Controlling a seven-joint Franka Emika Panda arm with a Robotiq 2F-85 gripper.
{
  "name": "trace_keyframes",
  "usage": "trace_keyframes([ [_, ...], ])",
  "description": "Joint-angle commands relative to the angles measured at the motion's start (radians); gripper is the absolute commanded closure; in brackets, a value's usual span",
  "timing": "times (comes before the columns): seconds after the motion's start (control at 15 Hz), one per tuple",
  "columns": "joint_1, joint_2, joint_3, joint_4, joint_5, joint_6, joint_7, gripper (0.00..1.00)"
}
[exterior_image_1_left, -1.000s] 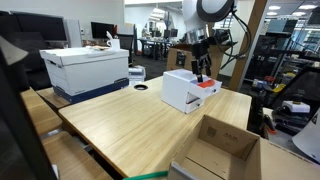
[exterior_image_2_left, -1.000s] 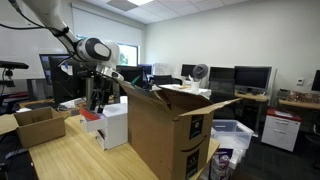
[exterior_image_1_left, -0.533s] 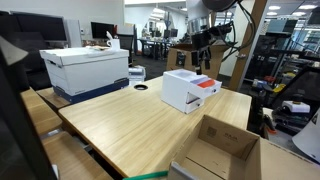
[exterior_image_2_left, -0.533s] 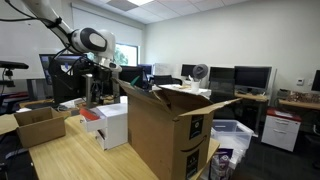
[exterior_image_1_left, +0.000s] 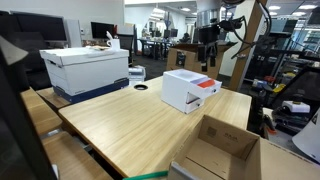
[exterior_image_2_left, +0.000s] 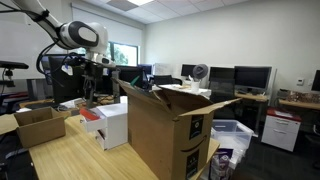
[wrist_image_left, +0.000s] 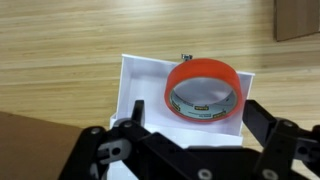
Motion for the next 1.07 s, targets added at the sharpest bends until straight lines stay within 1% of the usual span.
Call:
trace_keyframes([
  [0.0,0.001,-0.058,0.012,-0.075,0.025,0.030,0.034,0.00],
  [0.47,0.005,-0.078,0.035,-0.142,0.035,0.077,0.073,0.00],
  [1.0,0.000,-0.070,0.049,-0.174,0.018,0.118,0.117,0.00],
])
